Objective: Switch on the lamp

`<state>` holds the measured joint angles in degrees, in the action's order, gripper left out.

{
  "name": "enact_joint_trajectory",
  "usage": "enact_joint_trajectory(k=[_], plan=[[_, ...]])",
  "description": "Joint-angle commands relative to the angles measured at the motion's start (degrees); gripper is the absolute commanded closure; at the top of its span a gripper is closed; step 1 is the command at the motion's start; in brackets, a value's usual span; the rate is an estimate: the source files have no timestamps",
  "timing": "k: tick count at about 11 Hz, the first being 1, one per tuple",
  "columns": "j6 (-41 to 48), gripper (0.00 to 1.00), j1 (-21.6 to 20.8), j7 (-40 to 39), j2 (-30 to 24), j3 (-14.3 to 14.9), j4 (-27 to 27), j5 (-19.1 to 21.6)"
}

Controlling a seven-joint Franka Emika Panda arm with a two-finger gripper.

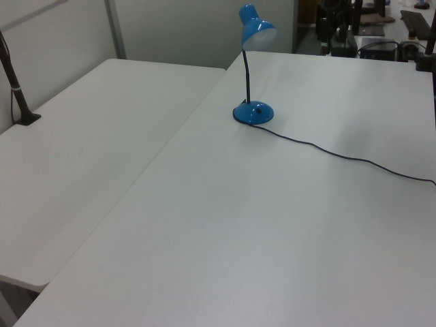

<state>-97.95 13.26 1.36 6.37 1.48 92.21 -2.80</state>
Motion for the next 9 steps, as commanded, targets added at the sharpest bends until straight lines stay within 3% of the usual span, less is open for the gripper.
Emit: enact_joint_trajectory(k=[1, 9], plan=[[-0.1, 0.0, -0.2, 0.0, -0.6, 0.3, 0.5, -0.9], [-0.1, 0.0, 0.0, -0.2, -0.8, 0.6, 0.4, -0.3]])
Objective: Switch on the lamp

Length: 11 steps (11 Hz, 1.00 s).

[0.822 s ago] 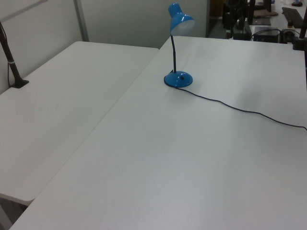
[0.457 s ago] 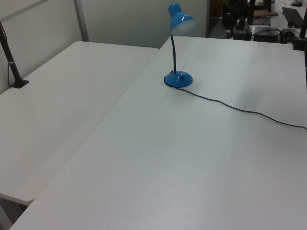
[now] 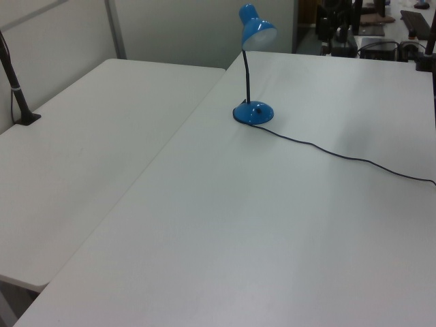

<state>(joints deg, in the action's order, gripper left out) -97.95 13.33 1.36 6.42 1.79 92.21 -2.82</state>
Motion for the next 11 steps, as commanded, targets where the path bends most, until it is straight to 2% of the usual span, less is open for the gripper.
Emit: enact_joint_trajectory(k=[1, 6, 7, 8, 9, 10, 11], plan=[[-0.1, 0.0, -0.1, -0.4, -0.9, 0.3, 0.4, -0.2], [-1.0, 0.0, -0.1, -0.7, -0.4, 0.3, 0.3, 0.0], [-1.1, 0.13, -0.2, -0.7, -0.3, 0.2, 0.3, 0.1], [-1.1, 0.35, -0.4, -0.6, -0.2, 0.1, 0.3, 0.4], [-1.5, 0.65, -0.6, -0.2, 0.0, 0.1, 0.3, 1.8], [-4.9, 0.89, -0.5, 0.0, 0.0, 0.1, 0.8, 3.9], [-7.9, 0.92, -0.6, 0.2, 0.2, 0.1, 1.1, 4.5]])
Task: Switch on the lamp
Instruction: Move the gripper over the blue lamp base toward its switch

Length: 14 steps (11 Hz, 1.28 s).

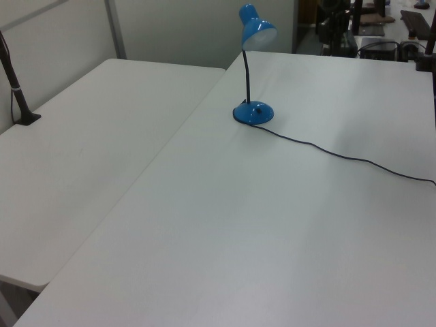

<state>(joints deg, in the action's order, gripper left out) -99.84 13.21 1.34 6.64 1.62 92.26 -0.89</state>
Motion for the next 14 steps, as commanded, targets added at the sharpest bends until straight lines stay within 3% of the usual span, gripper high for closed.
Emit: enact_joint_trajectory(k=[1, 7, 11, 12, 14], plan=[[-8.5, 0.93, -0.6, 0.4, 0.7, 0.2, 1.7, 2.6], [-29.8, 0.98, -2.2, 7.5, 9.3, 0.1, 3.8, 2.9], [-47.5, 0.99, -6.1, 10.0, 9.4, 0.3, 13.9, 1.4], [-49.8, 0.99, -6.7, 11.7, 9.4, 0.3, 15.6, -0.1], [-54.7, 0.99, -7.5, 20.6, 11.2, 0.3, 17.0, -7.9]])
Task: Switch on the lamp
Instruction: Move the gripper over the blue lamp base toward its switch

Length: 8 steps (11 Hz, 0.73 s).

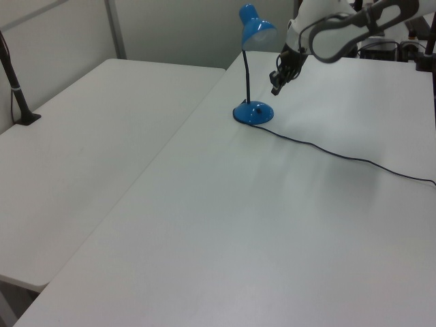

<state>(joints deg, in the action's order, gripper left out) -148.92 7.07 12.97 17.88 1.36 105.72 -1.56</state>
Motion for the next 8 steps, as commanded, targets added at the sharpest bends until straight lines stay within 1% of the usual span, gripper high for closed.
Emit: enact_joint_trajectory(k=[1, 2, 3, 4, 5, 6, 8], plan=[[-7.3, 1.0, -1.5, 14.2, 1.5, 0.6, 3.4, -12.1], [-8.0, 1.0, -1.5, 19.0, 2.7, 0.6, 3.2, -17.0], [-8.1, 1.0, -1.5, 23.3, 3.3, 0.5, 3.0, -20.6], [-8.8, 1.0, -1.4, 27.0, 4.2, 0.6, 1.6, -22.8], [-9.6, 1.0, -1.4, 30.2, 6.0, 0.6, -0.8, -23.4], [-9.6, 1.0, -1.3, 31.2, 7.4, 0.6, -2.2, -24.4], [-9.7, 1.0, -0.9, 31.5, 8.4, 0.7, -3.0, -24.9]])
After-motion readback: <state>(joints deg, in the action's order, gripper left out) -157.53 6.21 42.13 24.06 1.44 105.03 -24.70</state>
